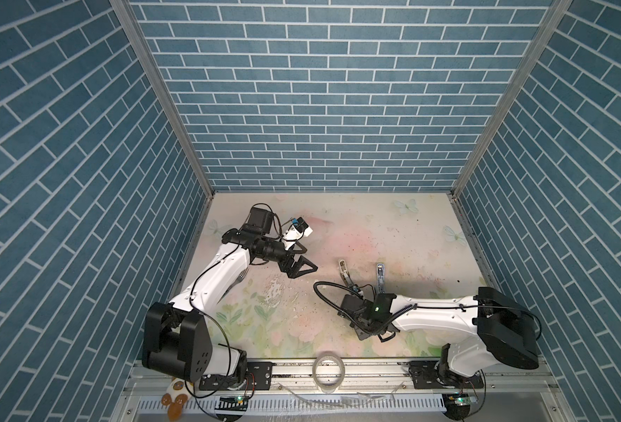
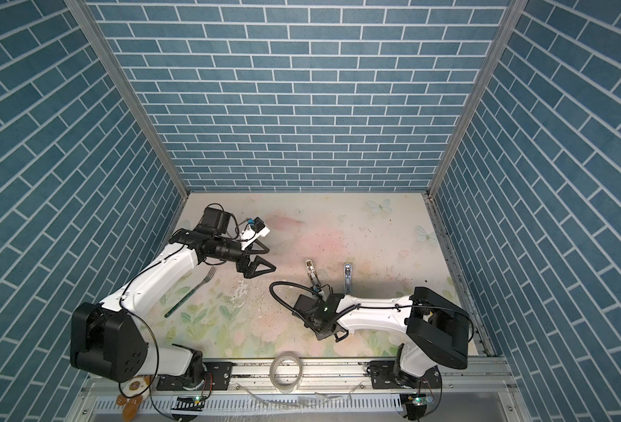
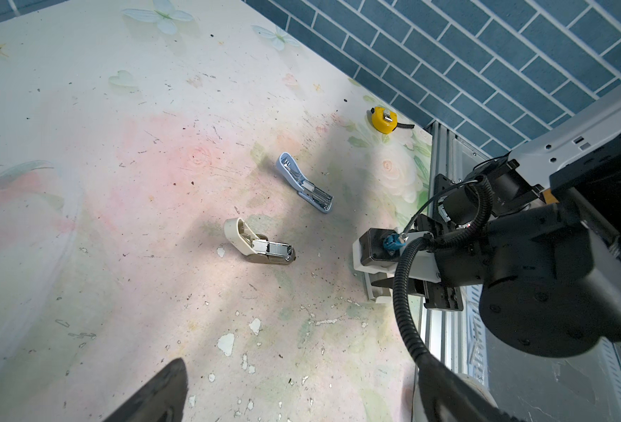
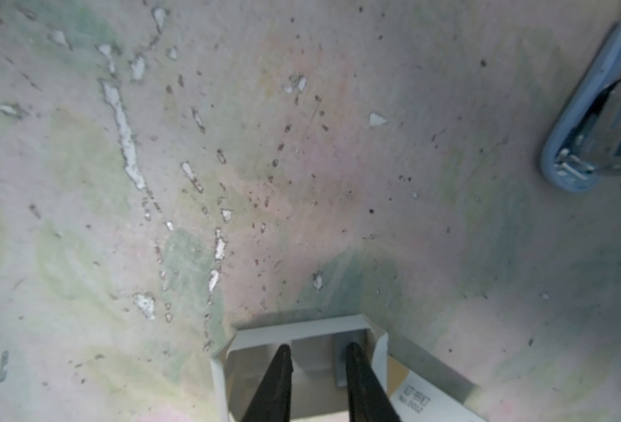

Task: Load the staples into the stapler
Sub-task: 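Lower the open right gripper into the white box around a grey strip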

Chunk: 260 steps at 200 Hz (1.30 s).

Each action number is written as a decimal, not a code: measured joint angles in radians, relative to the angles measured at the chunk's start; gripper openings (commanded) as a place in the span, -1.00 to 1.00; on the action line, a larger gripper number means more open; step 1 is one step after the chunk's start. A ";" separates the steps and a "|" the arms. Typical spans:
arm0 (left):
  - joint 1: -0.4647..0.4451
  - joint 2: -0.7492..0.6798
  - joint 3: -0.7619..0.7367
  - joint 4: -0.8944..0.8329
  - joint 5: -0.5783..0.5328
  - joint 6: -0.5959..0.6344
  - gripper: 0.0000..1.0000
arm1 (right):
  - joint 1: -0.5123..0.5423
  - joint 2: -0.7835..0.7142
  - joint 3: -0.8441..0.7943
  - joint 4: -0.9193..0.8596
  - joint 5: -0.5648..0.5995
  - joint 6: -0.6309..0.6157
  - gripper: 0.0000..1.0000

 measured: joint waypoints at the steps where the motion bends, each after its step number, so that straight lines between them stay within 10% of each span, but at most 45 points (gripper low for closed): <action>1: 0.000 0.000 0.000 0.000 0.000 0.000 0.99 | 0.000 0.001 0.000 0.000 0.000 0.000 -0.42; 260: 0.000 0.000 -0.017 0.023 0.011 -0.005 0.98 | 0.028 0.063 0.038 -0.058 0.098 0.045 -0.12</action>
